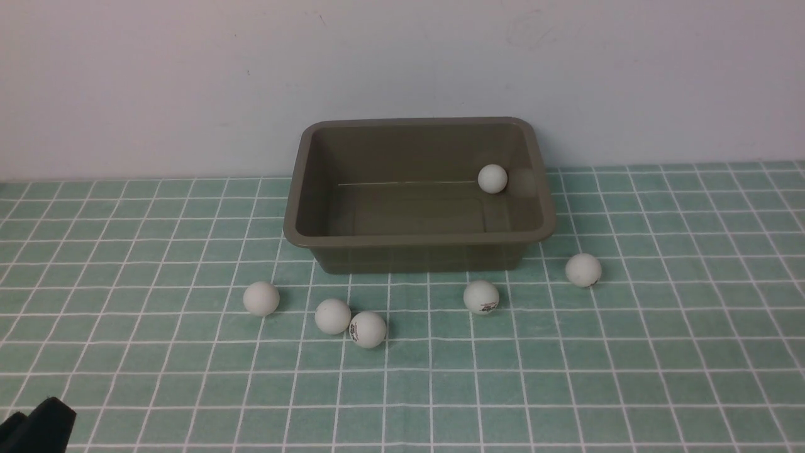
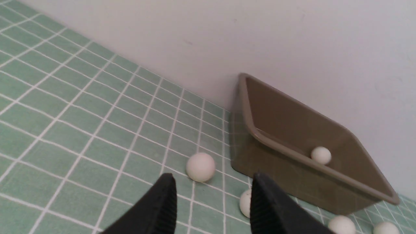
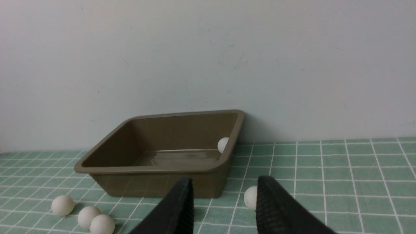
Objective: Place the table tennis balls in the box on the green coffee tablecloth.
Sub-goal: 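Reach for and grasp a ping pong ball on the table beside the basket, then drop the ball into the bin, then reach for and grasp a ping pong ball on the table beside the basket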
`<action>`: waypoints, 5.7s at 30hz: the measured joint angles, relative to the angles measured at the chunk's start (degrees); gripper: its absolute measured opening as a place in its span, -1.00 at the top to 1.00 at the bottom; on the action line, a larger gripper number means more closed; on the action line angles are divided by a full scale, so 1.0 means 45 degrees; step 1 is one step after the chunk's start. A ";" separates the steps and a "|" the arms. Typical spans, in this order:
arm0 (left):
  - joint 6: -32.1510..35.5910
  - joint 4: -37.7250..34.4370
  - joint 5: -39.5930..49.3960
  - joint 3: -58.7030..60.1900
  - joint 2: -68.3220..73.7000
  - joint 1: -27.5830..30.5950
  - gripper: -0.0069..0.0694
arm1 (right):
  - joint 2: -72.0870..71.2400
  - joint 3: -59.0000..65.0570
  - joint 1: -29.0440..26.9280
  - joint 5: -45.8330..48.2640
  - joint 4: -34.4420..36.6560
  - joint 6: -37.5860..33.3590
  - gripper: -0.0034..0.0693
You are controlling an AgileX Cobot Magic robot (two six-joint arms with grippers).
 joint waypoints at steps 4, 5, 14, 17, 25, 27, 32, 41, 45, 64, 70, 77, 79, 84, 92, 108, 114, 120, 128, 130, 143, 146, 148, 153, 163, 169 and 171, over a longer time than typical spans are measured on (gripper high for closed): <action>0.1019 -0.0268 0.0761 -0.0851 0.0000 0.0000 0.01 | 0.0000 0.0000 0.0000 0.0150 0.0000 -0.0169 0.21; 0.1301 -0.0338 0.0879 -0.1027 0.0000 0.0000 -0.02 | 0.0000 0.0000 0.0000 0.0184 0.0000 -0.0267 0.21; 0.3540 -0.0556 0.3803 -0.3342 0.2113 0.0000 -0.28 | 0.0000 0.0000 0.0000 0.0573 0.0000 -0.1442 0.21; 0.3977 -0.0384 0.4024 -0.3884 0.3257 -0.0003 -0.28 | 0.0082 0.0000 0.0000 0.0588 0.0014 -0.1873 0.21; 0.5911 0.0481 0.4024 -0.5331 0.6258 -0.0003 -0.28 | 0.1863 -0.0101 0.0000 0.0867 0.0810 -0.2956 0.21; 0.6178 0.0739 0.4065 -0.5680 0.7126 -0.0003 -0.28 | 0.2308 -0.0275 0.0000 0.1136 0.1065 -0.3556 0.21; 0.6497 0.0938 0.4172 -0.6435 0.8842 -0.0003 -0.28 | 0.3293 -0.1175 0.0000 0.1791 0.2011 -0.5198 0.21; 0.8149 0.0853 0.4347 -0.7464 1.2123 -0.0003 -0.28 | 0.5586 -0.2814 0.0000 0.2319 0.2471 -0.5654 0.21; 0.8861 0.0318 0.4390 -0.7932 1.3302 -0.0003 -0.28 | 0.6192 -0.2904 0.0000 0.2318 0.2481 -0.5691 0.21; 1.0326 -0.0269 0.7145 -1.4202 2.1615 -0.0028 -0.42 | 0.6886 -0.2904 0.0000 0.1912 0.3060 -0.6026 0.21; 1.0326 -0.0249 0.7274 -1.5094 2.2968 -0.0406 -0.44 | 0.6886 -0.2904 0.0000 0.1887 0.3326 -0.6026 0.21; 1.0326 -0.0088 0.6832 -1.5524 2.4028 -0.1093 -0.44 | 0.6886 -0.2904 0.0000 0.1829 0.3375 -0.6026 0.21; 1.0326 -0.0021 0.6612 -1.5536 2.4220 -0.1208 -0.44 | 0.6886 -0.2904 0.0000 0.1829 0.3389 -0.6026 0.21; 1.0326 0.0127 0.5709 -1.5561 2.4696 -0.1566 -0.44 | 0.6886 -0.2904 0.0000 0.1829 0.3413 -0.6026 0.21; 1.0326 0.0448 0.4665 -1.5613 2.5214 -0.1680 -0.44 | 0.6886 -0.2904 0.0000 0.1800 0.3413 -0.6014 0.21; 1.0463 0.1213 0.4940 -1.5670 2.5573 -0.1680 -0.08 | 0.6886 -0.2904 0.0000 0.1202 0.3451 -0.6014 0.21; 1.0213 0.2073 0.5244 -1.5936 2.4552 -0.1680 -0.08 | 0.6886 -0.2904 0.0000 0.1177 0.3461 -0.6014 0.21; 1.1493 -0.0691 0.6204 -1.7838 2.3654 -0.1710 -0.08 | 0.6886 -0.2904 0.0000 0.1159 0.3461 -0.6014 0.21; 1.3137 -0.1477 0.6808 -1.9555 2.5514 -0.2535 -0.08 | 0.6951 -0.2904 0.0000 0.1118 0.3461 -0.6014 0.21; 1.2890 -0.0706 0.6924 -1.9970 2.6120 -0.2698 -0.09 | 0.6951 -0.2904 0.0000 0.1118 0.3461 -0.6014 0.21; 0.9572 0.0605 0.9298 -2.2134 2.5658 -0.2695 -0.50 | 0.6951 -0.2904 0.0000 0.1118 0.3461 -0.6014 0.21; 0.8576 0.1462 1.0424 -2.2687 2.5186 -0.2678 -0.46 | 0.6960 -0.2904 0.0000 0.1118 0.3461 -0.6014 0.21; 0.7588 0.2399 1.1355 -2.3016 2.4818 -0.2678 -0.39 | 0.6960 -0.2904 0.0000 0.1118 0.3461 -0.6014 0.21; 0.6036 0.4405 1.1894 -2.3274 2.4384 -0.2648 -0.20 | 0.6960 -0.2904 0.0000 0.1112 0.3461 -0.6028 0.21; 0.4729 0.5195 1.1972 -2.2199 2.4141 -0.2583 0.57 | 0.6960 -0.2904 0.0000 0.1031 0.3461 -0.6304 0.21; 0.4768 0.5147 1.1961 -1.9290 2.2707 -0.2583 0.74 | 0.6960 -0.2904 0.0000 0.1042 0.3461 -0.6304 0.21; 0.5182 0.4840 1.1961 -1.8170 2.2352 -0.2583 0.75 | 0.6960 -0.2904 0.0000 0.1042 0.3461 -0.6305 0.21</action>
